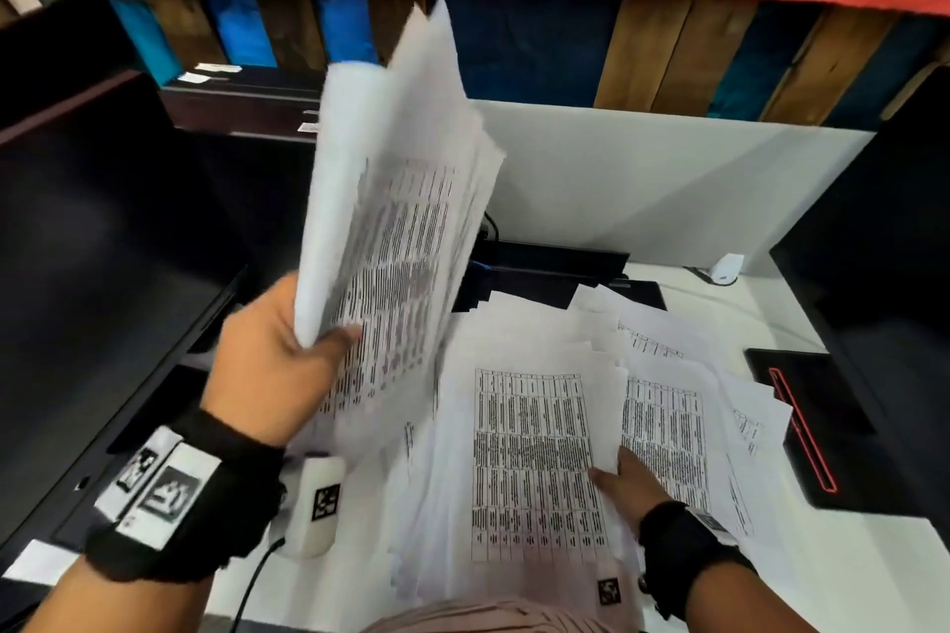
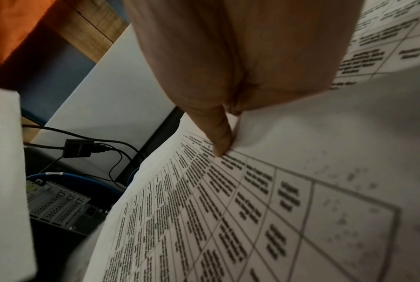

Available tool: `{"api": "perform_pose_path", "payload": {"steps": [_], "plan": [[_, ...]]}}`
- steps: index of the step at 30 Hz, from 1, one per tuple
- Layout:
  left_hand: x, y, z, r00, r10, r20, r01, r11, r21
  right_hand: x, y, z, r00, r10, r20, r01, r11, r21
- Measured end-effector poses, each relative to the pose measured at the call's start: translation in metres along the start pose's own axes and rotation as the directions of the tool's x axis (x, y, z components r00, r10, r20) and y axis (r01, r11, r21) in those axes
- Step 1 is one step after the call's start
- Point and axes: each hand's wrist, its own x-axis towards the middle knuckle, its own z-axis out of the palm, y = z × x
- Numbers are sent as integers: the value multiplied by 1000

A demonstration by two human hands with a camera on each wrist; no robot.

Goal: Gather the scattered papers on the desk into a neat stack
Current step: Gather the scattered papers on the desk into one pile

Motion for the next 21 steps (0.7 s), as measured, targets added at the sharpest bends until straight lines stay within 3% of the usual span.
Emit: {"api": "perform_pose_path", "payload": {"steps": [4,7,10,13,16,19,21], "plan": [[12,8,15,997,-66,31,73,951,-301,-7,-6,0,1000,-10,17,9,998,63],[16,-23,56,969,-182,169,215,955,-204,30,32,-2,1000,-16,10,15,997,77],[1,-71,104,871,-318,375,376,922,-91,43,41,-3,999,44,17,-45,994,103],[-18,-121,141,765,-435,476,458,886,74,1,1,-3,995,95,-29,-87,973,216],[-32,-146,160,715,-511,477,456,858,236,-17,-14,-1,990,141,27,-141,920,366],[-43,-148,173,717,-526,457,327,834,446,-16,-18,11,994,111,24,-113,950,290],[-46,-143,181,644,-547,534,261,814,519,-10,-16,19,998,32,-52,-21,978,205]]}}
